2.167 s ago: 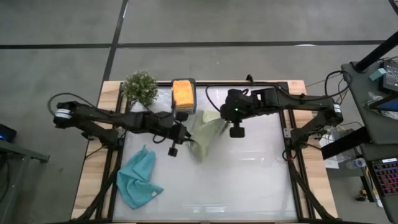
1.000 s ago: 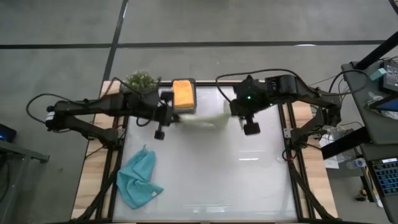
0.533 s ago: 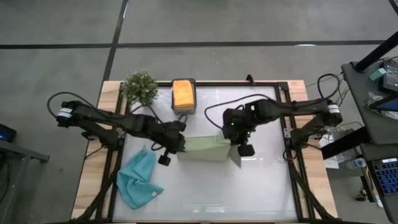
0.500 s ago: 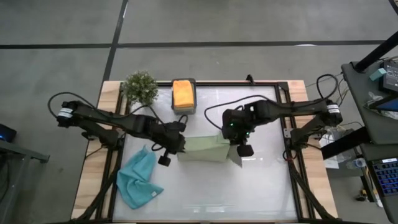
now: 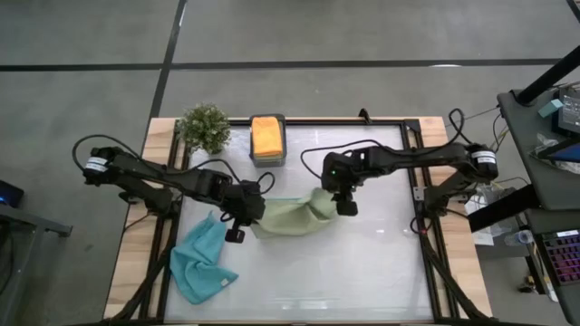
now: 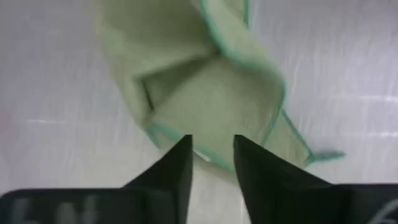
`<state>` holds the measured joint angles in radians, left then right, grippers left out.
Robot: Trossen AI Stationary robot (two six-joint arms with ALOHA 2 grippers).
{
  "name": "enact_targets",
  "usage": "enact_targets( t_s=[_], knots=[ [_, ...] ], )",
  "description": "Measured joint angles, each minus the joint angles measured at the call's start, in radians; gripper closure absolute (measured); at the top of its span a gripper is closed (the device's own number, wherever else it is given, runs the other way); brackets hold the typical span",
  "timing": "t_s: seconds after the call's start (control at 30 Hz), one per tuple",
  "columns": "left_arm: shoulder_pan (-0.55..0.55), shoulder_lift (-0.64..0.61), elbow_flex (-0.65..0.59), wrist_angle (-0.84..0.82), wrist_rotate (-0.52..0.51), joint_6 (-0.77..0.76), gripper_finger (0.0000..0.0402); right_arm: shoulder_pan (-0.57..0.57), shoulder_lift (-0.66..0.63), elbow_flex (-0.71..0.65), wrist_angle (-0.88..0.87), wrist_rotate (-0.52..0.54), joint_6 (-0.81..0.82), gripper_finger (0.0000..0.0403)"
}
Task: Fold microfiber towels
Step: Fold the green towel
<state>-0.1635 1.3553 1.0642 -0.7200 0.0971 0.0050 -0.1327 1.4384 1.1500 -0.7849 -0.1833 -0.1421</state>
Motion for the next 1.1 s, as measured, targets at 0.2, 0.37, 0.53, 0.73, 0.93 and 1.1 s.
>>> enact_targets(
  t_s=[0.2,0.37,0.53,0.73,0.93,1.1],
  knots=[
    [-0.002,-0.001,-0.039,0.012,0.0,-0.005,0.0401,-0.087,0.0,-0.123,0.139,0.002,0.011,0.022],
    [-0.001,-0.001,-0.052,0.027,-0.001,-0.026,0.0401,-0.142,0.0,-0.238,0.304,-0.026,-0.03,0.0184],
    [-0.001,-0.001,-0.052,0.029,-0.002,-0.025,0.0401,-0.166,0.0,-0.314,0.418,-0.087,-0.014,0.0177],
    [0.0,-0.001,-0.054,0.045,-0.002,-0.025,0.0401,-0.167,0.002,-0.397,0.558,-0.134,0.023,0.0184],
    [0.0,-0.001,-0.055,0.059,-0.003,-0.025,0.0401,-0.167,0.003,-0.456,0.663,-0.14,0.08,0.0184],
    [0.0,-0.001,-0.055,0.058,-0.004,-0.025,0.0401,-0.167,0.003,-0.484,0.696,-0.158,0.093,0.019]
  ],
)
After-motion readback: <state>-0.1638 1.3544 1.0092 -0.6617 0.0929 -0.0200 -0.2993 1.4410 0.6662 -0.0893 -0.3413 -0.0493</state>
